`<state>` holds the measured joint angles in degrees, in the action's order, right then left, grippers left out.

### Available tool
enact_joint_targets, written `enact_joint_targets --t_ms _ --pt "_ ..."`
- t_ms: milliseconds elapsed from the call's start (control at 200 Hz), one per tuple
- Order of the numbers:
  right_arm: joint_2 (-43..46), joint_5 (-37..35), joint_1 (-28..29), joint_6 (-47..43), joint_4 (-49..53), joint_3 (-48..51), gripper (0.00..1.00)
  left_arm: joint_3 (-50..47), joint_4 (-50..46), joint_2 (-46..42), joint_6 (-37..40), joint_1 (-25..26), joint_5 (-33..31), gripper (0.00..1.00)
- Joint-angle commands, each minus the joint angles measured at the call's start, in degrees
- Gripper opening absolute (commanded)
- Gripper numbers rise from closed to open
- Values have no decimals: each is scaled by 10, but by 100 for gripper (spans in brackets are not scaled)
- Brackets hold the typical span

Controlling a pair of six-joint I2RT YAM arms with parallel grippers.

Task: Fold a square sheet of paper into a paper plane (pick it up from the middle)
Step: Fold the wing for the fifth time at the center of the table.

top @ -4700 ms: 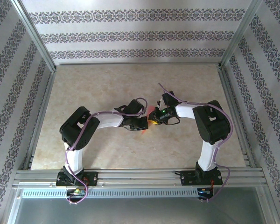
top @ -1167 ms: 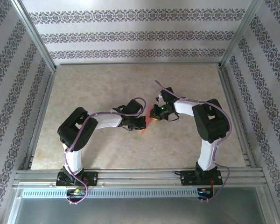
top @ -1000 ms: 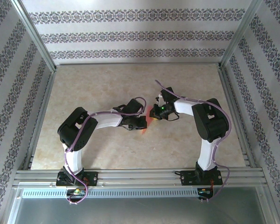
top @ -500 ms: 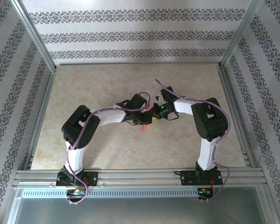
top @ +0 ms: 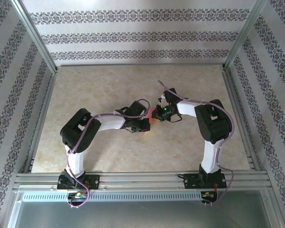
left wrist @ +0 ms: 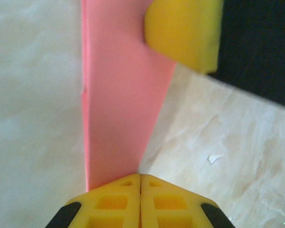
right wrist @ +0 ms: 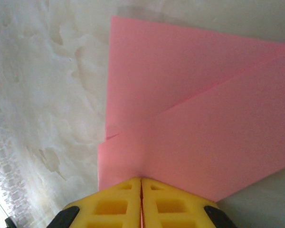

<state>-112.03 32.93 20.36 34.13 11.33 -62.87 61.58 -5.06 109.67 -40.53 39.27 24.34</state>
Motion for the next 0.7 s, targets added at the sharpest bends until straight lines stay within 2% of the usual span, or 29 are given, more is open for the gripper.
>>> enact_joint_targets --t_ms 0,220,445,590,695 --pt "-33 -45 -5 -7 43 7 10 -44 -39 -33 -10 -1 7 8" --pt "-26 -47 -7 -13 49 5 11 -83 -87 -91 3 0 10 10" --pt "-1 -25 -6 -28 54 -9 14 -67 -107 -144 26 -7 4 14" --pt "59 -18 1 -27 69 -28 20 -54 -93 -182 24 -29 -15 21" --pt "111 -42 9 -22 88 -27 29 -59 -95 -198 17 -55 -44 34"
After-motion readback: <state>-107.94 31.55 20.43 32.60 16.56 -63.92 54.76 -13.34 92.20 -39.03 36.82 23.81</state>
